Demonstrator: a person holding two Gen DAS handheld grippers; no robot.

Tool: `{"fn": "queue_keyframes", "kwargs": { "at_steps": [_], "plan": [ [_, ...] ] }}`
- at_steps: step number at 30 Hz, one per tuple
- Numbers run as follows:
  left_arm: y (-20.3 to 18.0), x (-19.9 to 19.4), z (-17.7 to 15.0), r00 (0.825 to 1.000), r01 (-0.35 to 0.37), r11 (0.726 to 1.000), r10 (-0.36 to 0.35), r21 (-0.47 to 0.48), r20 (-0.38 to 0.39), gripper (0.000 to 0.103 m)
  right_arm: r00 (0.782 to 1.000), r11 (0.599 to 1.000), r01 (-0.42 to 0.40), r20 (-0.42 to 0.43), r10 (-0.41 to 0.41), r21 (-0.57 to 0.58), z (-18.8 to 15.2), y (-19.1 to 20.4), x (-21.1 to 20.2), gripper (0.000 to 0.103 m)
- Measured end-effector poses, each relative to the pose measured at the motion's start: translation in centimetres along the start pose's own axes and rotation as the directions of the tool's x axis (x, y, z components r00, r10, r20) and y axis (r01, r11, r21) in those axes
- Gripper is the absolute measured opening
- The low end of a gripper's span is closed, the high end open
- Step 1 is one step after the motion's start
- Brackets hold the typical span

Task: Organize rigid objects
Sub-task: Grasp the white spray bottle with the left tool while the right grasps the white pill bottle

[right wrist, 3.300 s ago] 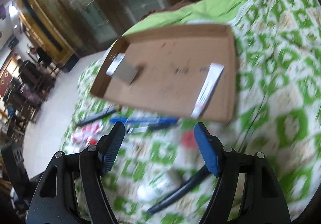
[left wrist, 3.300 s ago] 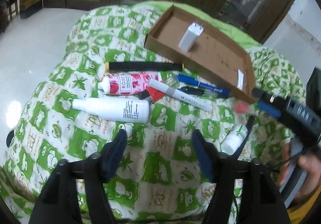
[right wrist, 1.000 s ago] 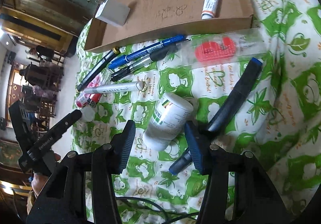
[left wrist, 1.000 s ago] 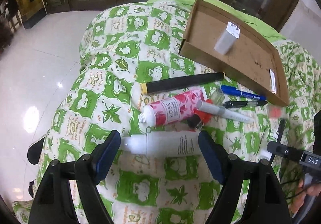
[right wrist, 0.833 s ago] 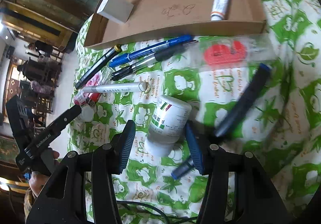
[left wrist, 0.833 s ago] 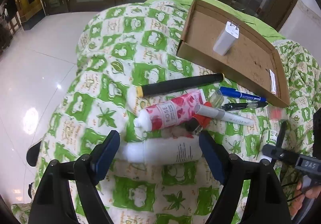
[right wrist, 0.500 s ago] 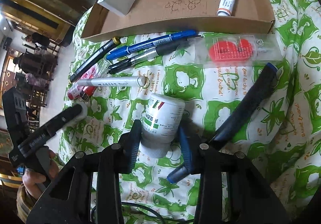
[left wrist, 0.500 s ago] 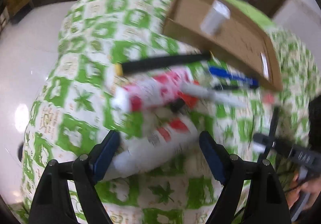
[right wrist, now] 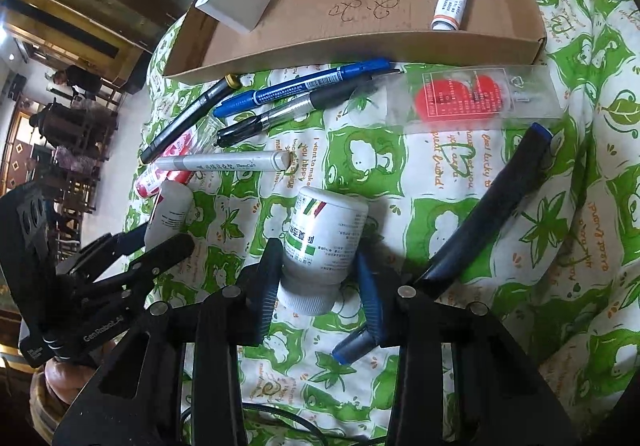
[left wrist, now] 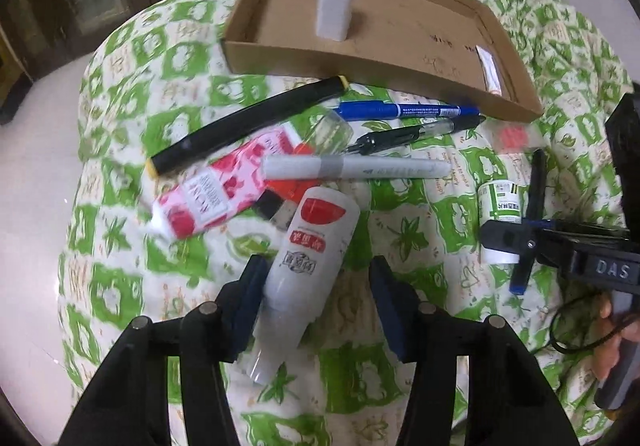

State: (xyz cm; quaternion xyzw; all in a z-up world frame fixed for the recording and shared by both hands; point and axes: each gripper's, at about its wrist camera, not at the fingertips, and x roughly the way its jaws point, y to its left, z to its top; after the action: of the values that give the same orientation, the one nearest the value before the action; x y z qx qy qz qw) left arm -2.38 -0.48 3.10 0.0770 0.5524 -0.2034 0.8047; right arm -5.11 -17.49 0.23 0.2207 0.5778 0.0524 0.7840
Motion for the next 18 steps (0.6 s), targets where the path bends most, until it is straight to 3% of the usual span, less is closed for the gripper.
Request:
{"fn": "queue_keyframes", "kwargs": {
  "at_steps": [4, 8, 14, 18],
  "plan": [
    [-0.9, 1.4, 2.2, 0.999, -0.032, 0.999, 0.032, 0.026, 0.023, 0.055, 1.000, 1.000, -0.002, -0.001, 0.002, 0.004, 0.0, 0.0, 0.1, 0.037],
    [-1.0, 1.9, 3.0, 0.998, -0.029, 1.000, 0.029, -0.009, 0.052, 0.053, 1.000, 1.000, -0.011, -0.005, 0.012, 0.018, 0.2, -0.3, 0.4, 0.037],
    [-1.4, 1.5, 2.9, 0.995, -0.051, 0.999, 0.051, 0.004, 0.085, 0.036, 1.000, 1.000, 0.010, 0.002, -0.010, -0.004, 0.2, 0.1, 0.4, 0.036],
    [-2.1, 1.1, 1.5, 0.997, -0.015, 1.000, 0.016, -0.004, 0.070, 0.033, 0.999, 0.999, 0.041, 0.025, -0.040, -0.033, 0.1, 0.6, 0.2, 0.036]
  ]
}}
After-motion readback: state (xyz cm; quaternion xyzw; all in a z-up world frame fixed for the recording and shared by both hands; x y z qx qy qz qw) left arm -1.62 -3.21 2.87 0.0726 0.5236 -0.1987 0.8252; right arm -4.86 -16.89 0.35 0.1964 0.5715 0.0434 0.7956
